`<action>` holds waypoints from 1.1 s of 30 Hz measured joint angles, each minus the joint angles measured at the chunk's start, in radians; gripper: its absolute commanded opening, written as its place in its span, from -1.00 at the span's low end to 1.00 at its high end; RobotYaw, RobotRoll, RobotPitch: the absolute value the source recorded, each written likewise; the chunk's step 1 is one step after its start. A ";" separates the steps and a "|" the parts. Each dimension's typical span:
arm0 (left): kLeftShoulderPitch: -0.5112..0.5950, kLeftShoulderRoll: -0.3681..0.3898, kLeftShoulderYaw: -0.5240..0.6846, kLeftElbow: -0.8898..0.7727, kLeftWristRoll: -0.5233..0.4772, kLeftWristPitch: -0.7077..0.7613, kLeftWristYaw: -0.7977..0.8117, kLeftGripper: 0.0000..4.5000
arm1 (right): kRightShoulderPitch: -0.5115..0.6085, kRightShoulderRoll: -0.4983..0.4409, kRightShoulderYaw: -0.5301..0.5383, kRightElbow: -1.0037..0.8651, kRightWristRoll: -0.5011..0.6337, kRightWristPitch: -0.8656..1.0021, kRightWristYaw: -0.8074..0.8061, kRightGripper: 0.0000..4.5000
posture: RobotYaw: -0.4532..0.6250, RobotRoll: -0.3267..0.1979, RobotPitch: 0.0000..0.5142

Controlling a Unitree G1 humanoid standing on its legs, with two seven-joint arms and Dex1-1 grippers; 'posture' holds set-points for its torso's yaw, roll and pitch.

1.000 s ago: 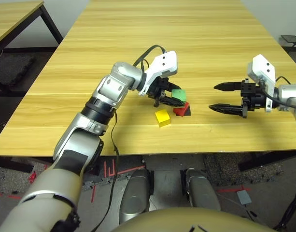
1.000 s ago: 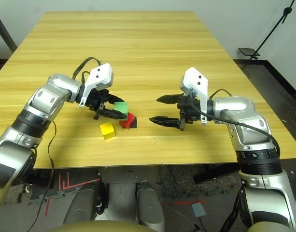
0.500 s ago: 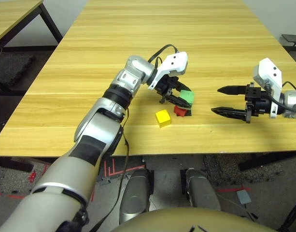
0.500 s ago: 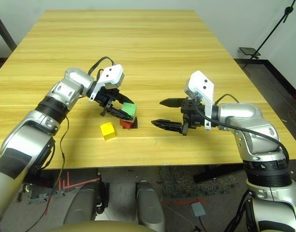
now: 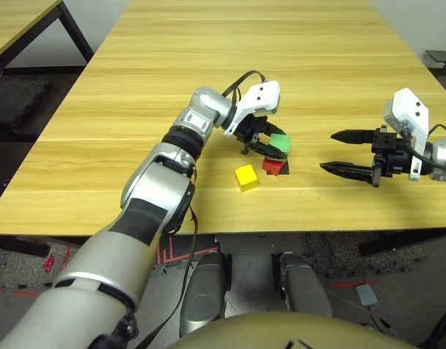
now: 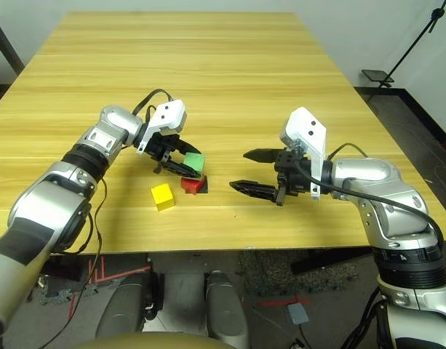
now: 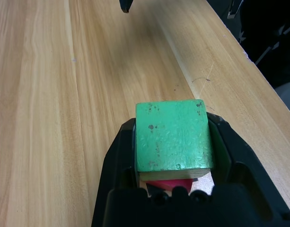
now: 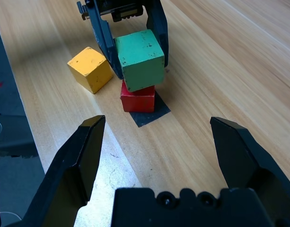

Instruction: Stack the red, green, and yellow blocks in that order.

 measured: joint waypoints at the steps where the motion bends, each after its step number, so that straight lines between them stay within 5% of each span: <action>1: 0.000 -0.001 0.002 0.004 0.002 0.000 0.002 -0.07 | 0.000 -0.001 0.000 0.000 0.000 0.000 -0.001 1.00 | -0.17 -0.04 -0.56; 33: 0.012 0.007 0.039 -0.018 0.035 0.049 -0.022 -0.07 | -0.028 -0.006 0.000 0.025 -0.001 0.002 -0.010 1.00 | -0.09 -0.05 -0.50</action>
